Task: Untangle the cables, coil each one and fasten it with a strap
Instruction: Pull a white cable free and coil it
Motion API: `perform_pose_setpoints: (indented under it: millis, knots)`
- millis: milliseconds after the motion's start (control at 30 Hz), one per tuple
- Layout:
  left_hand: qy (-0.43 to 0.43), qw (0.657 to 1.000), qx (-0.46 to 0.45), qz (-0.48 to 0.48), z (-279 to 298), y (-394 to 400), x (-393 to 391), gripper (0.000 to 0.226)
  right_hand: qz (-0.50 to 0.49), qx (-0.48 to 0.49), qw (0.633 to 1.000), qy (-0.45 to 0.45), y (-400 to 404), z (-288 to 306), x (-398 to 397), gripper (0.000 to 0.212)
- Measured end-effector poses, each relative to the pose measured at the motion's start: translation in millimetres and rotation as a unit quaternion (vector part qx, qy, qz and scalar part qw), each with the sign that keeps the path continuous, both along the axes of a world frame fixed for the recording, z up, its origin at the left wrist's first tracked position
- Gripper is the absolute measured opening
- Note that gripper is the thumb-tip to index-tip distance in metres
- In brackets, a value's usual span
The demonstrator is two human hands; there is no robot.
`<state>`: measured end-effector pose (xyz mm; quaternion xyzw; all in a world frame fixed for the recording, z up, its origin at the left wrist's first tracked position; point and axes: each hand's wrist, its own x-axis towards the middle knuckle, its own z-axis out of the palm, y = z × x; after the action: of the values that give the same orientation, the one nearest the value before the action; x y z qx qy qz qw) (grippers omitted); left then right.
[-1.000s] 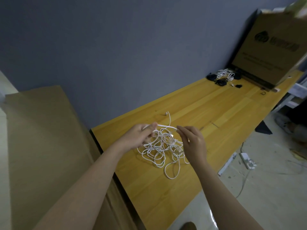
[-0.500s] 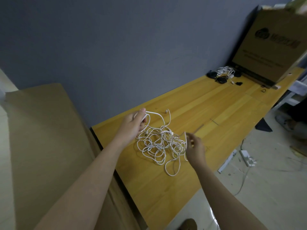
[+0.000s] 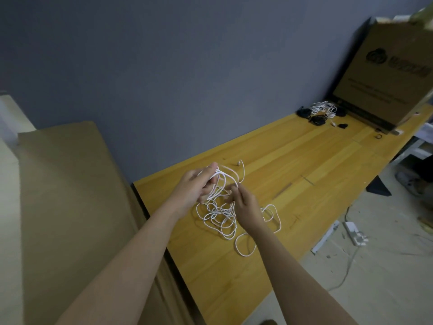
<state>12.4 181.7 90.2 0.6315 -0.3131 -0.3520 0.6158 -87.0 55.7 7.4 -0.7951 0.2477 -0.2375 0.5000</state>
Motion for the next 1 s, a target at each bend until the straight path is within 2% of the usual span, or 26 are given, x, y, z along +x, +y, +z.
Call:
perform_pose_setpoints:
  millis: [67,133,200,267,333,400,533,633,700,800,933,1000]
  knots:
    - [0.051,0.998,-0.031,0.007,2.0,1.6,2.5,0.045,-0.013,0.046,0.999,-0.015,-1.4,-6.3,-5.4,0.029]
    - [0.109,0.993,-0.050,0.005,3.7,2.2,4.9,0.044,-0.010,0.010,1.000,0.018,-2.7,-9.0,-8.9,0.029]
    - [0.153,0.985,-0.082,-0.016,5.5,1.4,4.9,0.042,0.022,-0.117,0.985,0.124,1.3,-4.9,-9.3,0.032]
    - [0.169,0.978,-0.118,-0.026,4.8,-0.1,3.3,0.034,0.073,-0.243,0.940,0.227,10.0,-2.7,-5.8,0.036]
    - [0.140,0.984,-0.113,-0.002,2.1,-2.6,0.9,0.025,0.103,-0.334,0.898,0.266,22.7,2.1,-1.4,0.037]
    - [0.070,0.994,-0.078,0.034,-0.3,-4.8,-1.1,0.018,0.112,-0.439,0.868,0.204,33.4,4.6,-0.4,0.037]
    - [-0.076,0.994,-0.018,0.072,-9.8,-8.0,1.1,0.008,0.100,-0.521,0.845,0.066,38.8,-0.5,-10.8,0.031]
    - [-0.178,0.982,0.041,0.048,-16.7,-7.2,0.4,0.012,0.094,-0.509,0.855,-0.018,32.1,-1.1,-21.2,0.026]
    - [-0.230,0.966,0.112,0.024,-16.1,-5.2,-1.7,0.025,0.083,-0.492,0.865,-0.049,28.6,2.5,-24.4,0.023]
    - [-0.257,0.942,0.215,-0.021,-16.3,-3.7,-1.1,0.040,0.063,-0.431,0.897,-0.074,23.0,5.0,-26.6,0.015]
    - [-0.291,0.899,0.317,-0.082,-15.0,-2.8,-4.7,0.071,0.005,-0.273,0.962,-0.001,-1.2,-0.9,-34.8,0.021]
    - [-0.328,0.877,0.337,-0.098,-11.9,-2.2,-7.9,0.076,-0.030,-0.221,0.974,0.049,-13.5,-8.5,-38.5,0.017]
